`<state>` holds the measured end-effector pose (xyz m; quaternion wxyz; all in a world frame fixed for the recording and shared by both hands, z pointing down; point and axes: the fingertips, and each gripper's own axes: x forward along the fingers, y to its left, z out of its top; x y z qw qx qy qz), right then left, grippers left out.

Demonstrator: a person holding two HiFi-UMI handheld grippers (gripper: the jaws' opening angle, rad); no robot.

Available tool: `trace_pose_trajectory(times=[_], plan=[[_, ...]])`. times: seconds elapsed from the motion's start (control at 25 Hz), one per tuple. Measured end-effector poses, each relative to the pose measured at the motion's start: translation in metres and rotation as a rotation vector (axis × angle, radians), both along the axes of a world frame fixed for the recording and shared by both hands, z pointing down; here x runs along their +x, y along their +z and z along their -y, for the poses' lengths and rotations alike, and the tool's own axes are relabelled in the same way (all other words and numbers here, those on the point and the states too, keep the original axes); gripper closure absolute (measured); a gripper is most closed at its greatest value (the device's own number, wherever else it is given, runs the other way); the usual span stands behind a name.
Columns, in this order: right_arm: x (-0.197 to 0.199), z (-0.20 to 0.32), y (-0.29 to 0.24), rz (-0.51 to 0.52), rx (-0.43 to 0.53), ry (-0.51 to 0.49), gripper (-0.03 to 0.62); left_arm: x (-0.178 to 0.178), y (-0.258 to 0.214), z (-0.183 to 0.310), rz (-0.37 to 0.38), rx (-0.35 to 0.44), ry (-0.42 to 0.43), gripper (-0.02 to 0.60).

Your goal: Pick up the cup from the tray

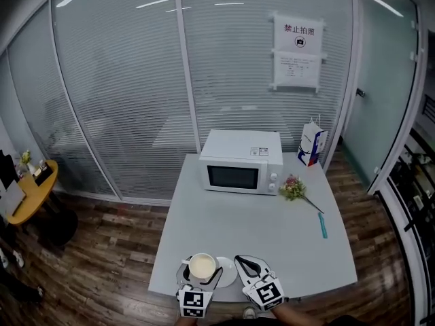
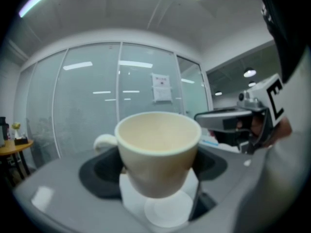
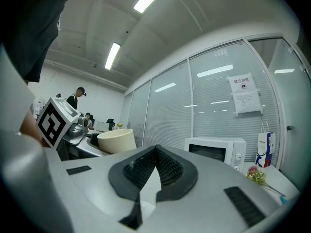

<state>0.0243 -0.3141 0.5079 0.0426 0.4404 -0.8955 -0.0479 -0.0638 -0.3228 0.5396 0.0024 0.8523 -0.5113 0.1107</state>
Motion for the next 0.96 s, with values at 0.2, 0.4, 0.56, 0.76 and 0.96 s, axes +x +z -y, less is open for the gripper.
trace_pose_trajectory(times=[0.2,0.4,0.56,0.76,0.96], plan=[[0.006,-0.002,-0.004,-0.019,0.012,0.007,0.605,0.003,0.002,-0.002,-0.005,-0.007,0.005,0.153],[0.009,-0.003,-0.006,-0.025,0.007,0.005,0.605,0.005,0.003,-0.003,-0.006,-0.014,0.0,0.153],[0.01,-0.002,-0.006,-0.029,0.009,0.007,0.605,0.006,0.003,-0.003,-0.012,-0.016,0.004,0.153],[0.008,-0.001,-0.007,-0.035,0.012,-0.002,0.605,0.006,0.001,-0.001,-0.039,-0.006,-0.001,0.153],[0.005,0.007,-0.01,-0.037,0.022,-0.014,0.605,0.006,-0.004,0.008,-0.046,0.014,0.0,0.153]])
